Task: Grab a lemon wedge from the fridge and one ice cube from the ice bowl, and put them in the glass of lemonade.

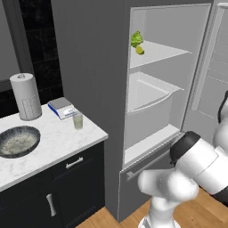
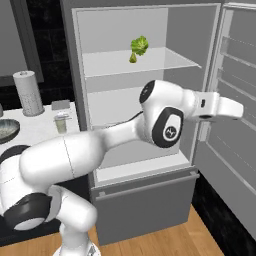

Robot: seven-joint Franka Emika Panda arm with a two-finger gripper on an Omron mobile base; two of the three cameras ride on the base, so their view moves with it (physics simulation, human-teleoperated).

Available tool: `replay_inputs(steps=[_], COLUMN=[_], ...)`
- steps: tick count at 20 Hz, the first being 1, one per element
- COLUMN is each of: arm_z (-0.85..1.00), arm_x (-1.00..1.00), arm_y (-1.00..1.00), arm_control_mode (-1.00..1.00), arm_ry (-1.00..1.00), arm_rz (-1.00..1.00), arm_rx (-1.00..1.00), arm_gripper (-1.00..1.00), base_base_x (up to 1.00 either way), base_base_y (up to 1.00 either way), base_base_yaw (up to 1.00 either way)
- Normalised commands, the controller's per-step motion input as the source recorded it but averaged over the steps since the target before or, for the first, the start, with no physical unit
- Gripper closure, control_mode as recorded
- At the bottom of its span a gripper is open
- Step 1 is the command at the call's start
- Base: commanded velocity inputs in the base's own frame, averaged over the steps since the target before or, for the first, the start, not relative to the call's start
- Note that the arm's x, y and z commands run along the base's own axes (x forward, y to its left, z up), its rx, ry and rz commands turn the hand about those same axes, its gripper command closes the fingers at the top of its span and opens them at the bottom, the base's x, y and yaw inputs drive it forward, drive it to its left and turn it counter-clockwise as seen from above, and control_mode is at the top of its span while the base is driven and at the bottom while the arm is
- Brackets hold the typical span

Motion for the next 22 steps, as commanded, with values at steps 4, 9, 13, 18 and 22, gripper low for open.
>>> replay_inputs(steps=[4, 9, 13, 18, 22], arm_z=[0.0, 0.0, 0.0, 0.04, 0.23], arm_x=[0.22, 0.19, -0.15, -0.83, -0.73], arm_y=[1.0, 0.95, 0.66, 0.1, 0.21], arm_control_mode=[-1.0, -1.0, -1.0, -1.0, -1.0], arm_ry=[-0.18, -0.17, -0.1, -0.07, -0.03], arm_rz=[-0.12, -0.2, -0.1, 0.06, 0.24], arm_rx=[0.18, 0.29, 0.34, 0.2, 0.16], arm_gripper=[-1.0, -1.0, -1.0, -1.0, -1.0], base_base_x=[0.0, 0.0, 0.0, 0.0, 0.0], base_base_y=[0.0, 0.0, 0.0, 0.0, 0.0], base_base_yaw=[0.0, 0.0, 0.0, 0.0, 0.0])
